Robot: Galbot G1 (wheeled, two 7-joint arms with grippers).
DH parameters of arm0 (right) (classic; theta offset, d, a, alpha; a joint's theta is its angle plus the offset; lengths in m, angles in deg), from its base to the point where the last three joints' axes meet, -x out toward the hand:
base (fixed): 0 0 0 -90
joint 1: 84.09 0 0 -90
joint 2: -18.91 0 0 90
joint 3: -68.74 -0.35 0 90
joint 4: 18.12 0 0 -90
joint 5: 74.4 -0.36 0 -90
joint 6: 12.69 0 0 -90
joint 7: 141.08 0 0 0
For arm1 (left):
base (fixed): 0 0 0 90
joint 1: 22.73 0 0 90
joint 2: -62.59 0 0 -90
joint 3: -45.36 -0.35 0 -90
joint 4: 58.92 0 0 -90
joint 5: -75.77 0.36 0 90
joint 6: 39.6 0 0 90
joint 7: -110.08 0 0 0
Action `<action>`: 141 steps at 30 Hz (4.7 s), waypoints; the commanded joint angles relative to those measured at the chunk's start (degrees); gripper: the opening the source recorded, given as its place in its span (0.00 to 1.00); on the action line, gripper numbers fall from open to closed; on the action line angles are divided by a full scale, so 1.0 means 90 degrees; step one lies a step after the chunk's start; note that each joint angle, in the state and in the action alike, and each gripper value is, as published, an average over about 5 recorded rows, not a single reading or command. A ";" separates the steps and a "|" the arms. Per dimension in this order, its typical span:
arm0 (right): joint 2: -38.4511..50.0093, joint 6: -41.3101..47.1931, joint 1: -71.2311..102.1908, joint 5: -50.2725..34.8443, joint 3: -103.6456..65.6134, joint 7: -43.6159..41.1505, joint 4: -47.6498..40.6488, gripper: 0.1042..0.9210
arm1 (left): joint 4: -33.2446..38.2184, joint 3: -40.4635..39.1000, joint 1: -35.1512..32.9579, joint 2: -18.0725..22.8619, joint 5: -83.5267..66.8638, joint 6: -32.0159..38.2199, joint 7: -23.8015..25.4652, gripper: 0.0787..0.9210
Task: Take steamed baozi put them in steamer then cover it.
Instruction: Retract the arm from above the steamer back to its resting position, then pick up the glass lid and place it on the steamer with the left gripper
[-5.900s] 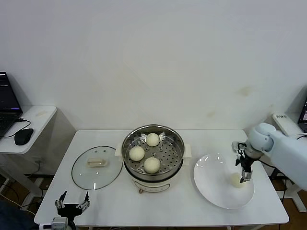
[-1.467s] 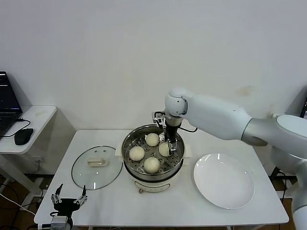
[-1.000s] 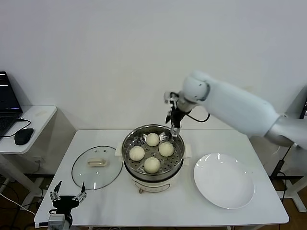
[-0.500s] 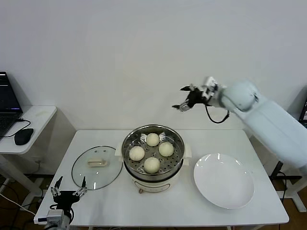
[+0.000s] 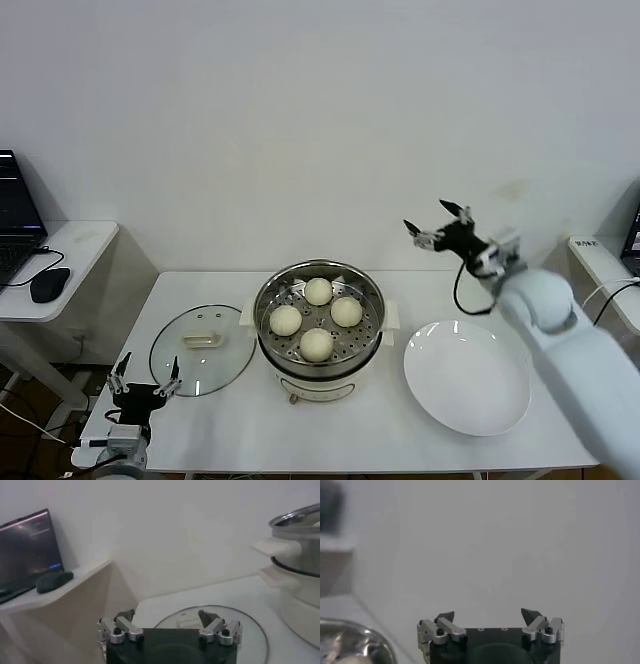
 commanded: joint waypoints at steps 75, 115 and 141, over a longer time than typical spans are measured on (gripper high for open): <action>-0.1850 -0.1292 0.5129 0.0283 -0.3112 0.0006 0.1008 0.88 | -0.4538 -0.2290 0.3508 -0.0685 0.6412 -0.0889 -0.1733 0.88; -0.2034 -0.1216 0.5208 0.0426 -0.2807 0.0002 0.1021 0.88 | -0.1333 -0.1324 0.1832 -0.1415 0.6493 -0.1585 -0.0121 0.06; -0.2029 -0.0262 0.4932 0.0727 -0.2951 0.0153 0.1205 0.88 | 0.0659 -0.2888 0.2376 -0.0471 0.8482 -0.3309 0.1330 0.06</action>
